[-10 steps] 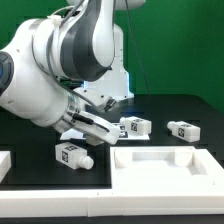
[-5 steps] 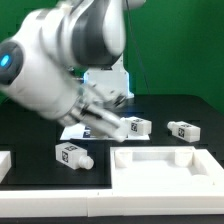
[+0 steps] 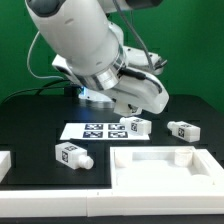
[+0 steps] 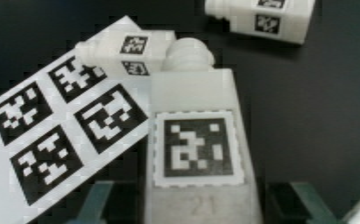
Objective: Assemble one leg
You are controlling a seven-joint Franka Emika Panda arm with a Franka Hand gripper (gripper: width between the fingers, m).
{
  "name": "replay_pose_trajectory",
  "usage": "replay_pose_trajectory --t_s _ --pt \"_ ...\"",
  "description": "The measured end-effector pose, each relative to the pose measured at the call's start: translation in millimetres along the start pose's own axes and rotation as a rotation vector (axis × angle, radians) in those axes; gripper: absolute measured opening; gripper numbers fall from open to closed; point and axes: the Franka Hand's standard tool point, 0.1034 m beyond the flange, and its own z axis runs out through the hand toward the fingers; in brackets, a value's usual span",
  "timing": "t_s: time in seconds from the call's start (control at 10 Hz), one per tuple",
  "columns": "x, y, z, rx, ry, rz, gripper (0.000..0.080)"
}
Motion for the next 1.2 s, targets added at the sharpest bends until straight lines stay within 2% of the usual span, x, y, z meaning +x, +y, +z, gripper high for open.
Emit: replay_pose_trajectory --t_s 0.1,0.2,0.3,0.4,0.5,0.6,0.7,0.8,1.0,1.1,1.2 --pt "0.3 -6.0 -3.0 0.012 0.085 -0.019 0.0285" --pt "-1.9 -9.8 -5.1 0.012 0.135 -0.042 0.0285" --pt "-1.9 -23.6 -20.7 0.011 0.229 -0.078 0.0285" --pt "-9.0 -43.6 -47.5 0.040 0.329 -0.123 0.0285" --pt "-13.8 -64.9 -74.3 0.045 0.451 -0.186 0.0285" --pt "-17.3 -81.6 -92.9 0.031 0.544 -0.271 0.0285" --pt "-17.4 -88.1 -99.1 0.038 0.610 -0.316 0.0285" --pt "-16.1 -92.2 -97.2 0.073 0.682 -0.309 0.0285" --pt "-18.3 -99.7 -94.6 0.115 0.775 -0.326 0.0285" --pt "-16.4 -108.9 -94.4 0.155 0.873 -0.339 0.0285" --pt "-15.6 -119.1 -85.2 0.138 1.006 -0.396 0.0285"
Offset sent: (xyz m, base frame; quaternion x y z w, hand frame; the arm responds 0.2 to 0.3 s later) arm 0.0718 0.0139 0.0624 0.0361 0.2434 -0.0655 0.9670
